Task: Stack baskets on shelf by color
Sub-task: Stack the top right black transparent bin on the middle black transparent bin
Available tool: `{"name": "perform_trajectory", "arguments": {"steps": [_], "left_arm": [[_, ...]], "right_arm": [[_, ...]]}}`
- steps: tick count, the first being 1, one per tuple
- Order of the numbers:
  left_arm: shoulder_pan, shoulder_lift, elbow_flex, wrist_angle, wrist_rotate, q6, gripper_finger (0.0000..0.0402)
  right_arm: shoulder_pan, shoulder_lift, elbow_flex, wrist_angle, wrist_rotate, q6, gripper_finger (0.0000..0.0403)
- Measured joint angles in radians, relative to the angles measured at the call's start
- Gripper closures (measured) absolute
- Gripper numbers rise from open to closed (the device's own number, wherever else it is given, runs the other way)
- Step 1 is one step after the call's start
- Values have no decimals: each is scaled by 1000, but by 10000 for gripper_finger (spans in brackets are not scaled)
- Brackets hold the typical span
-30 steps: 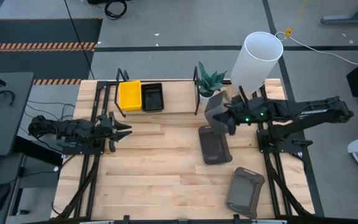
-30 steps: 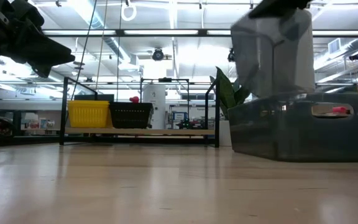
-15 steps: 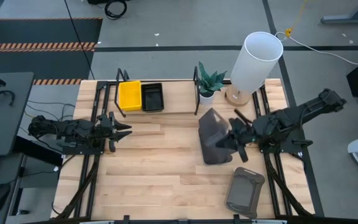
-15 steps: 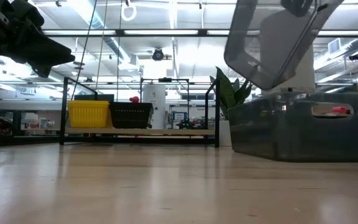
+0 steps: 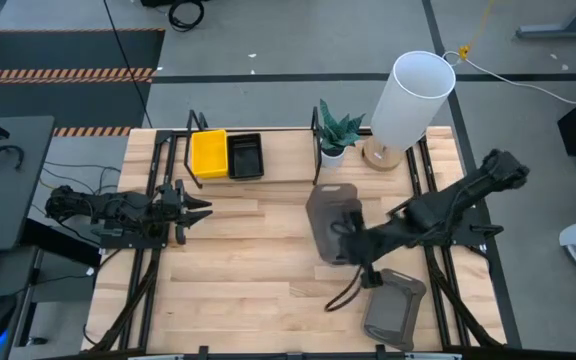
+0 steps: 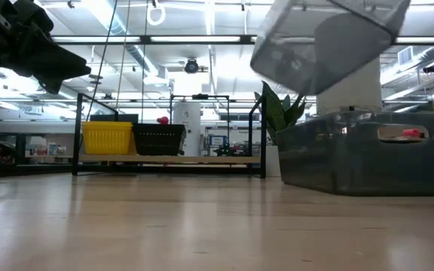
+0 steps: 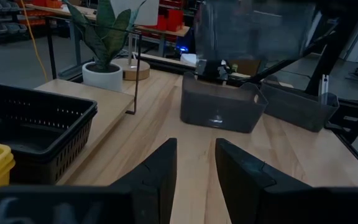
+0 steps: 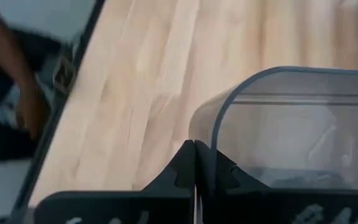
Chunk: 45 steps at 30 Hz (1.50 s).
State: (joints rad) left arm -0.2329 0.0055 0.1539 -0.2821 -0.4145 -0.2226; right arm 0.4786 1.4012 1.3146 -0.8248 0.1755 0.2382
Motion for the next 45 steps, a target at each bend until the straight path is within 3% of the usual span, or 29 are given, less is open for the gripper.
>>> {"name": "perform_trajectory", "arguments": {"steps": [11,16,28,45], "left_arm": [[0,0,0,0,0,0,285],[0,0,0,0,0,0,285],[0,1,0,6,0,0,285],[0,1,0,0,0,0,285]], "right_arm": [[18,186,54,-189,-19,114,395],[41,191,55,-197,46,187,395],[63,233,50,-225,93,167,395],[63,235,-16,-197,93,140,395]]}}
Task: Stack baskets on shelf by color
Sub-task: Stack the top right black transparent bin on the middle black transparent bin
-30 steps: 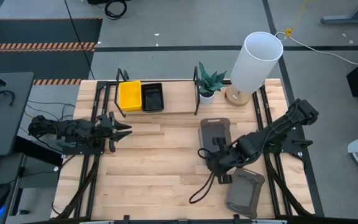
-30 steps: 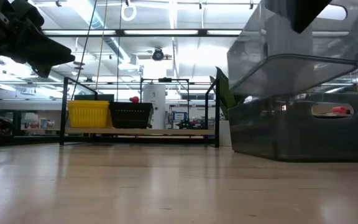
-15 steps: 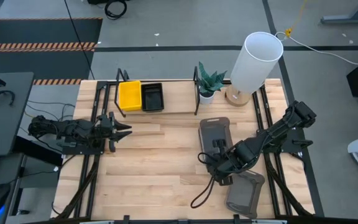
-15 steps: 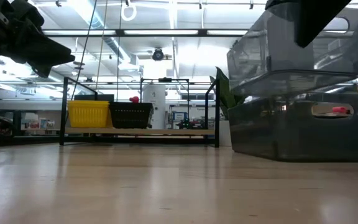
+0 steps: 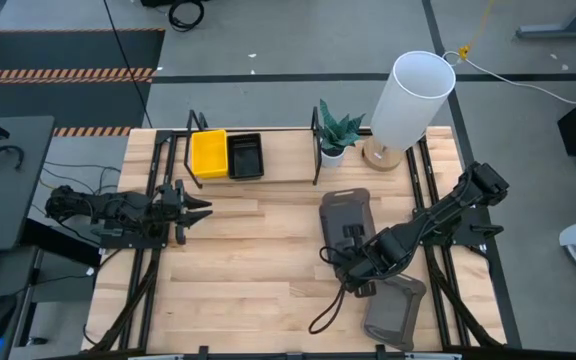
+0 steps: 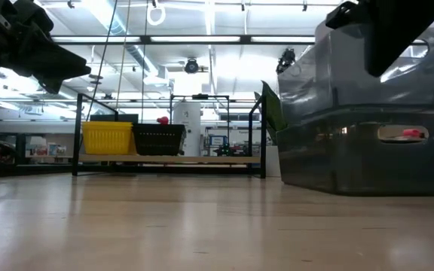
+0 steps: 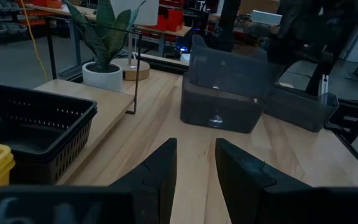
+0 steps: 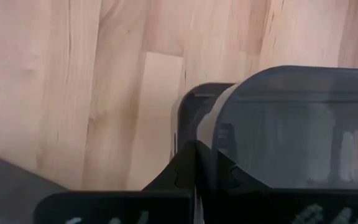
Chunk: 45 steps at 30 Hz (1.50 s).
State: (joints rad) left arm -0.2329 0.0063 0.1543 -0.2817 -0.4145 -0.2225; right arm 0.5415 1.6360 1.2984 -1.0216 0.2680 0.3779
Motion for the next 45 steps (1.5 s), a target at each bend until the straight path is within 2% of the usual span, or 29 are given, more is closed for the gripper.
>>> {"name": "perform_trajectory", "arguments": {"steps": [19,45], "left_arm": [[0,0,0,0,0,0,285],[0,0,0,0,0,0,285]], "right_arm": [[0,0,-30,80,-8,-7,396],[-7,0,-30,38,-11,-7,396]]}}
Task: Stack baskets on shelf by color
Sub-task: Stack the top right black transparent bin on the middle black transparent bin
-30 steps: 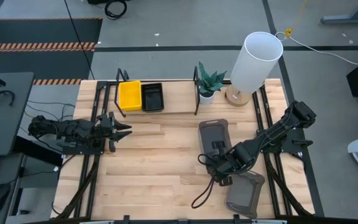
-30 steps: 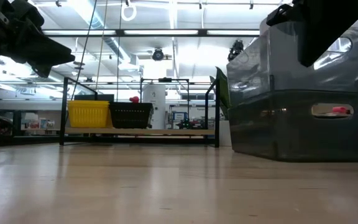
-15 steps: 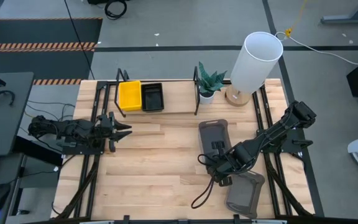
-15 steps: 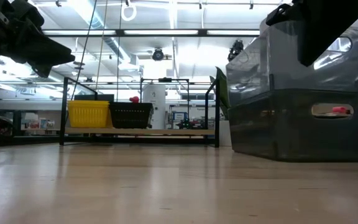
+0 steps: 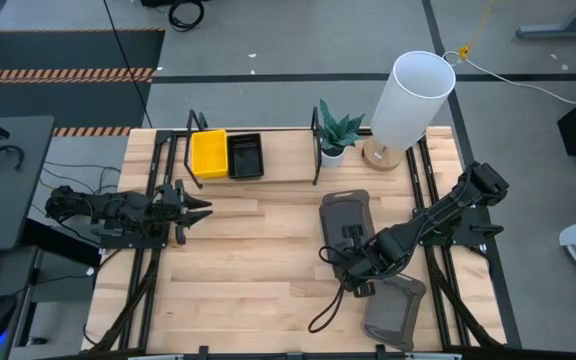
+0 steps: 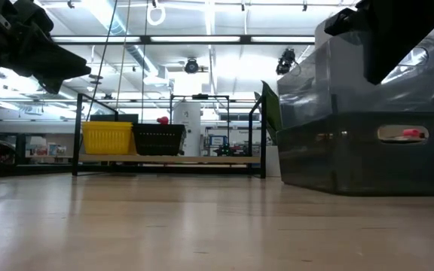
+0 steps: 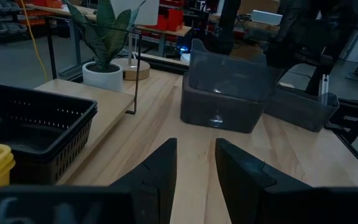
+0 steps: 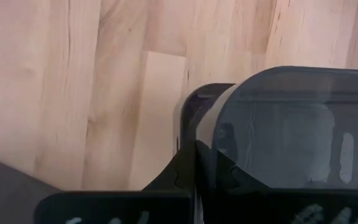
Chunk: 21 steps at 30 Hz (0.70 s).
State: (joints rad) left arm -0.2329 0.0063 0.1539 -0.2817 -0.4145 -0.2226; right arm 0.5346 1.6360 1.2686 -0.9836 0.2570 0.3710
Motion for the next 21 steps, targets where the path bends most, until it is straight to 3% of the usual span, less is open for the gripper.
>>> {"name": "perform_trajectory", "arguments": {"steps": [21], "left_arm": [[0,0,0,0,0,0,285]], "right_arm": [[0,-1,0,30,-15,-15,396]]}}
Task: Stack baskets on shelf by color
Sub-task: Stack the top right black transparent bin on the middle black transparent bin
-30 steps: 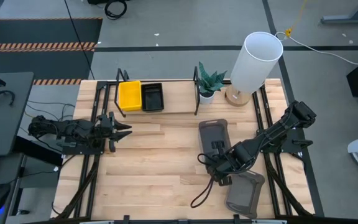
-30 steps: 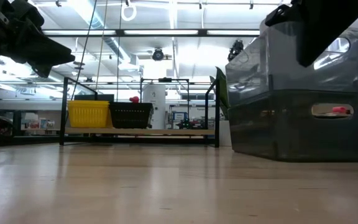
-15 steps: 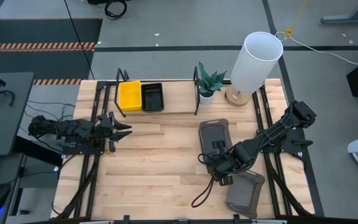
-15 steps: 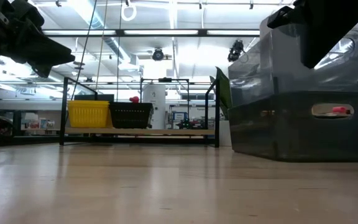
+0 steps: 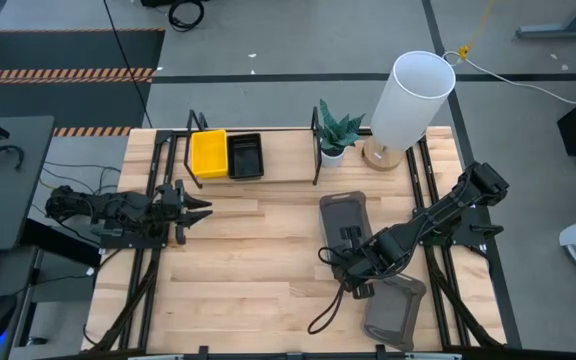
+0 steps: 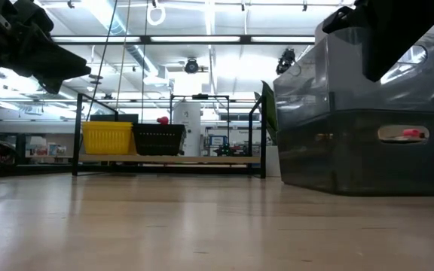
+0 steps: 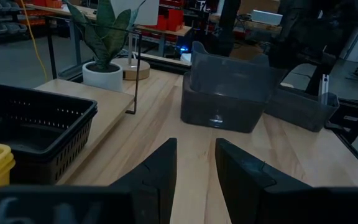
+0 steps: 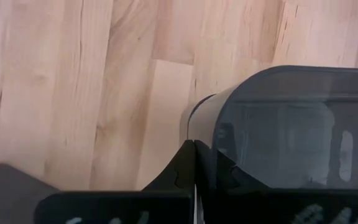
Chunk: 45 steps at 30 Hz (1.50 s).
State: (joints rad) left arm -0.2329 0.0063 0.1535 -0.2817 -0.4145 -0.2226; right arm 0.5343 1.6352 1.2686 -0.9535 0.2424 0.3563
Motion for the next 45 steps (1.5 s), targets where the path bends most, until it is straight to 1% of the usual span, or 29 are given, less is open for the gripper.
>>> {"name": "perform_trajectory", "arguments": {"steps": [10,22,32,37,42,45], "left_arm": [[0,0,0,0,0,0,285],[0,0,0,0,0,0,285],[0,0,0,0,0,0,285],[0,0,0,0,0,0,285],[0,0,0,0,0,0,285],[0,0,0,0,0,0,285]], "right_arm": [[-3,0,-17,6,1,-11,396],[-3,0,-84,109,-35,-7,395],[-5,0,-117,171,-36,88,379],[-15,0,-114,161,-61,123,360],[-25,0,-81,152,-62,159,320],[-37,0,-23,54,-110,156,294]]}}
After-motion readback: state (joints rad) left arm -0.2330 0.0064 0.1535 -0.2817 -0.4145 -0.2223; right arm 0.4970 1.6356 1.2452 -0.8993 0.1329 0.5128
